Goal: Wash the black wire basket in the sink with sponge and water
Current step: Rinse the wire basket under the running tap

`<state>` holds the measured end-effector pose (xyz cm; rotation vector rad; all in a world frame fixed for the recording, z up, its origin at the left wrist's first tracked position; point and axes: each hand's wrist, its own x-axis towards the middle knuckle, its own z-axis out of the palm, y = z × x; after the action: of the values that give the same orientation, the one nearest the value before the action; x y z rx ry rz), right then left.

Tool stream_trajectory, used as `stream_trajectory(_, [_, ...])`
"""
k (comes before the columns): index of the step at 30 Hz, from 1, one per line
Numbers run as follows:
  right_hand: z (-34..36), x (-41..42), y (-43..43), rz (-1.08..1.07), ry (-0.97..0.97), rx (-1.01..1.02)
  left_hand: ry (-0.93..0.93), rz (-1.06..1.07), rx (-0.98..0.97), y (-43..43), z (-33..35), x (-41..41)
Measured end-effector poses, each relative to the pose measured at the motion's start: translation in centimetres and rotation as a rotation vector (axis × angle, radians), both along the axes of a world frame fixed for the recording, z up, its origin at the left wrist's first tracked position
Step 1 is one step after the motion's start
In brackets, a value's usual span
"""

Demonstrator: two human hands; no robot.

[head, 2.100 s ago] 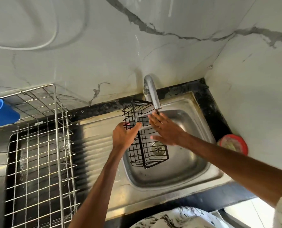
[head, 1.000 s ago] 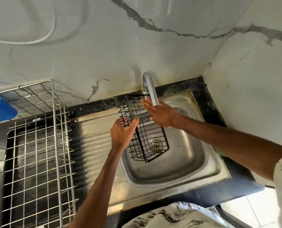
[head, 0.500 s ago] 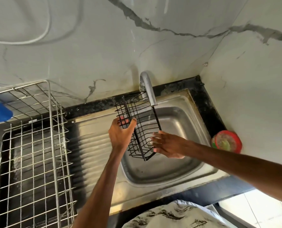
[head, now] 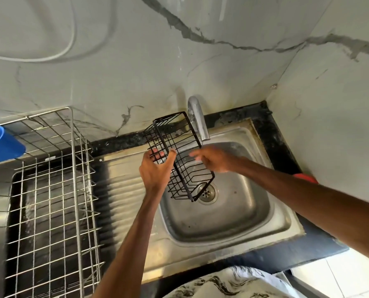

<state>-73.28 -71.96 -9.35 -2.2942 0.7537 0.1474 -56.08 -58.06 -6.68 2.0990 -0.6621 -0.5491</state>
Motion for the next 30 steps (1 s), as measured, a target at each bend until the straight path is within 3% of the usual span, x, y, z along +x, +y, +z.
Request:
stream_trajectory(8, [-0.7,1.0,-1.8,-0.44,-0.36,0.216,-0.052,-0.017,0.001,-1.2,0.7,-0.7])
stream_trajectory(11, [-0.6,1.1,-2.4,-0.541,-0.351,0.256,-0.065,-0.066,0.029,-1.4,0.5,-1.4])
stream_trajectory(16, [-0.5,0.9,-2.7,-0.651,-0.393,0.509,-0.065,-0.164,0.052,-0.9,0.5,-3.2])
stream_trajectory(23, [-2.8,-1.6,2.1,-0.686,-0.304,0.878,-0.059,-0.109,0.005,-1.2,0.9,-2.5])
stream_trajectory(27, [-3.8,-1.9,3.4,-0.629,-0.167,0.794,-0.044,-0.08,-0.01,-1.2,1.0,-1.8])
stream_trajectory(30, [-2.4,-0.4,2.9,-0.381,0.058,0.393,-0.056,-0.103,-0.015,-0.5,0.4,-1.8])
